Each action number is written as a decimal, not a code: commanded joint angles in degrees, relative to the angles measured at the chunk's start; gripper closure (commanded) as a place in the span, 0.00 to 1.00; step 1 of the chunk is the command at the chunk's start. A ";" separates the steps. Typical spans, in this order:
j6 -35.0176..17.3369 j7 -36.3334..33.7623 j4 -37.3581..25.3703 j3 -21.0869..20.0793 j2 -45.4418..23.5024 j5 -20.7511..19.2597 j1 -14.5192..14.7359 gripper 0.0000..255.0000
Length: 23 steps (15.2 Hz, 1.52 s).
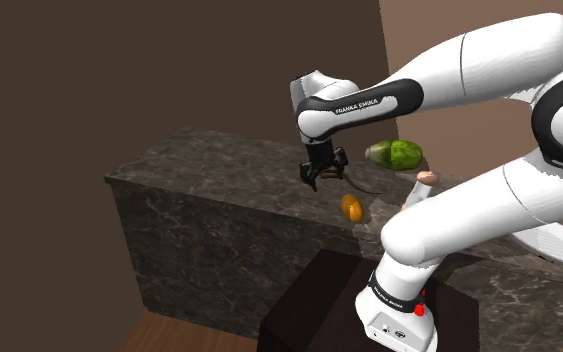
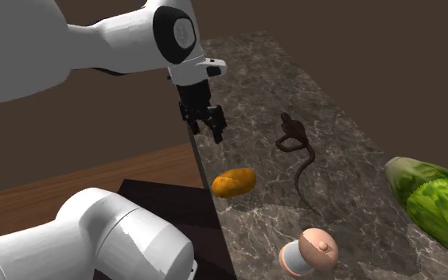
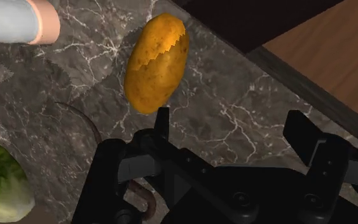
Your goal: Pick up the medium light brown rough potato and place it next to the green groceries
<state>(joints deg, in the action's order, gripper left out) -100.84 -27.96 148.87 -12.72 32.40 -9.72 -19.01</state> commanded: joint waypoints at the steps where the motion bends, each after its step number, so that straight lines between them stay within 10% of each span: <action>1: -0.20 -5.04 1.58 -0.49 -1.27 -1.23 -2.40 0.00; 7: -1.69 -19.58 6.52 -0.96 -5.75 -4.75 -9.55 0.00; 23: -7.77 -20.55 11.98 0.07 -6.43 -6.80 -10.97 0.00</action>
<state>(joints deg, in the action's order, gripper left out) -108.61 -48.52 160.84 -12.65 25.97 -16.51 -29.98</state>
